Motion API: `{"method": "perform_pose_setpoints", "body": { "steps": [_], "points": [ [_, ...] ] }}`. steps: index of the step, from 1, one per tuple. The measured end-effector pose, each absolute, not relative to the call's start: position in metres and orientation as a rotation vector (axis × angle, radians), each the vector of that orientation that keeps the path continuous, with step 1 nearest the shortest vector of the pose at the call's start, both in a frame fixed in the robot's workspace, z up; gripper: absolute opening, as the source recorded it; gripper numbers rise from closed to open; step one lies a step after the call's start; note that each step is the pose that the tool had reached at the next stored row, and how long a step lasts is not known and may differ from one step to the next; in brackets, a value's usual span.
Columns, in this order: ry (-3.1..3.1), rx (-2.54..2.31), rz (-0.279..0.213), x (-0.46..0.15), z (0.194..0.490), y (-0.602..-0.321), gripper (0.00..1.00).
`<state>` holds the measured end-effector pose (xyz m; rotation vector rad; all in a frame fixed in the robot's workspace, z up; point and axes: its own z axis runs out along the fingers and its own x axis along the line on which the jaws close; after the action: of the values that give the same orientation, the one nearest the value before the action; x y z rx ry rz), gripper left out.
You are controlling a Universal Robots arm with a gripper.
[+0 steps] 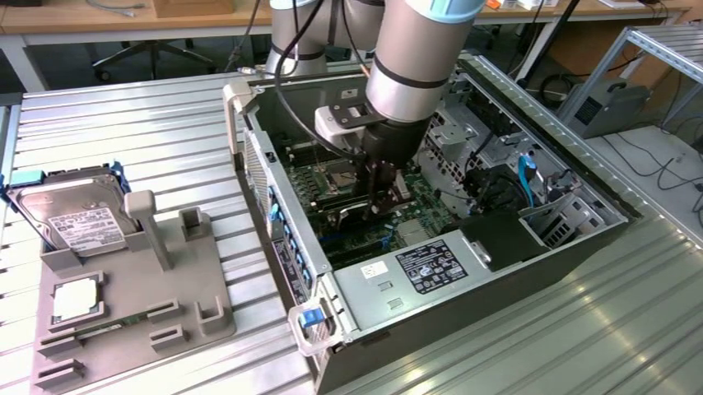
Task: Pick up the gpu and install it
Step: 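Insert the gpu into the slot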
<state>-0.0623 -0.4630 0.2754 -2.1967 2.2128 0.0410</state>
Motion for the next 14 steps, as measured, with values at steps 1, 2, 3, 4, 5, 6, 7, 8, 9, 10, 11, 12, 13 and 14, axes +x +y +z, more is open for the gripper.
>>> {"method": "perform_pose_setpoints", "body": {
  "steps": [1,2,3,4,5,6,7,8,9,10,11,12,13,14],
  "points": [
    [2.213,-2.197,0.041,-0.063,0.275,-0.463,0.47],
    [2.213,-2.197,0.041,-0.066,0.276,-0.463,0.47],
    [2.213,-2.197,0.041,-0.068,0.276,-0.463,0.47],
    [2.213,-2.197,0.041,-0.071,0.275,-0.463,0.47],
    [2.213,-2.197,0.041,-0.073,0.275,-0.463,0.47],
    [2.213,-2.197,0.041,-0.073,0.275,-0.463,0.47],
    [2.213,-2.197,0.041,-0.074,0.275,-0.463,0.47],
    [2.213,-2.197,0.041,-0.074,0.275,-0.462,0.47],
    [2.213,-2.197,0.041,-0.074,0.274,-0.462,0.47],
    [2.213,-2.197,0.041,-0.075,0.274,-0.462,0.47],
    [2.213,-2.197,0.041,-0.075,0.273,-0.461,0.47],
    [2.213,-2.197,0.041,-0.075,0.272,-0.461,0.47],
    [2.213,-2.197,0.041,-0.075,0.272,-0.461,0.47],
    [2.213,-2.197,0.041,-0.075,0.272,-0.461,0.47]
  ]
}}
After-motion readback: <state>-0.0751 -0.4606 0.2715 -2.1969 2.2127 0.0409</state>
